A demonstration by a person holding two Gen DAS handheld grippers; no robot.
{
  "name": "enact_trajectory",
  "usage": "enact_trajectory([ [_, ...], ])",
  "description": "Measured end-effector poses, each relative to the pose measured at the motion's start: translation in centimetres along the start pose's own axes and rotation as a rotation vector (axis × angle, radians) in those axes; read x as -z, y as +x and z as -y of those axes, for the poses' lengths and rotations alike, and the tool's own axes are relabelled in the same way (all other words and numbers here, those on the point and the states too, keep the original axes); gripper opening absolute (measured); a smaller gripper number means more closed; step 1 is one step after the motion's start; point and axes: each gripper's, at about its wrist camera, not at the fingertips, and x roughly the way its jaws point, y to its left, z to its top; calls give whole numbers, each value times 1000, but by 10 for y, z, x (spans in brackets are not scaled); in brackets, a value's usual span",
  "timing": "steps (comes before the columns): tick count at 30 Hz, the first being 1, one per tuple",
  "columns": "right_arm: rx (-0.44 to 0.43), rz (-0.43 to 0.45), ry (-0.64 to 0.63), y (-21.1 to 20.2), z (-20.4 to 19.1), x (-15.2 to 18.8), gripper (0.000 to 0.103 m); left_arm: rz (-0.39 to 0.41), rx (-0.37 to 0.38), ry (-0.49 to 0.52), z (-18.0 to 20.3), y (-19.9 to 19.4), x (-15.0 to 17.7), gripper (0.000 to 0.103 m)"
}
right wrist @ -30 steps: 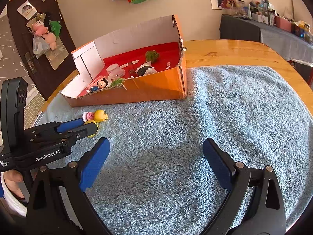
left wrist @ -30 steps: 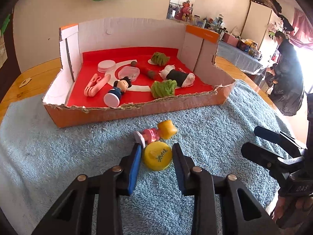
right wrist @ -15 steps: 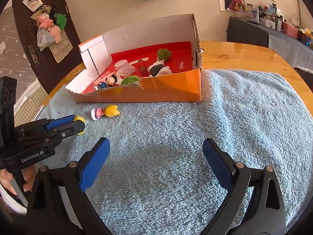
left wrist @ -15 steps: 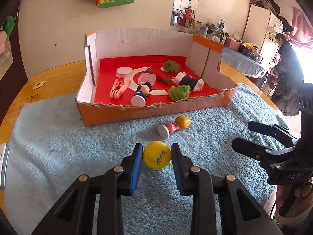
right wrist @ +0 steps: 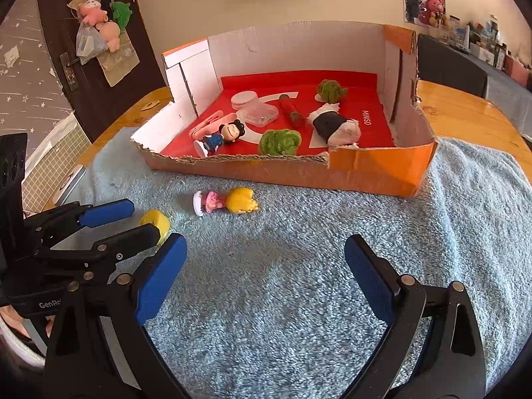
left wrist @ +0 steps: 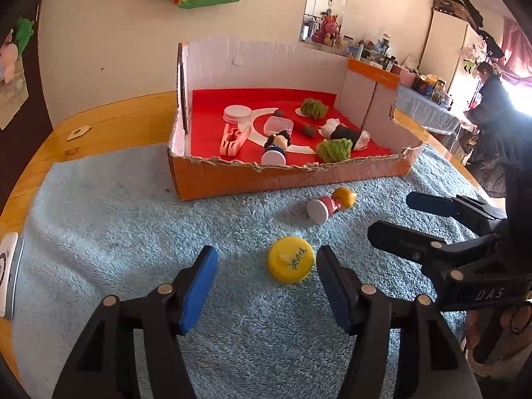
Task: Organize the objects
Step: 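Close the left tool on the yellow lid while the right tool grasps the pink-and-yellow figure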
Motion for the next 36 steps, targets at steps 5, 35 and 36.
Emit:
enact_trajectory([
  [5,5,-21,-17,11,-11,-10,97,3,-6,1,-10,-3,1,64],
  [35,-52,-76,-114,41,-35,-23,50,-21,80,-20,-20,-5,7,73],
  [36,-55,-74,-114,41,-35,-23,49,-24,84,-18,-18,-3,6,74],
])
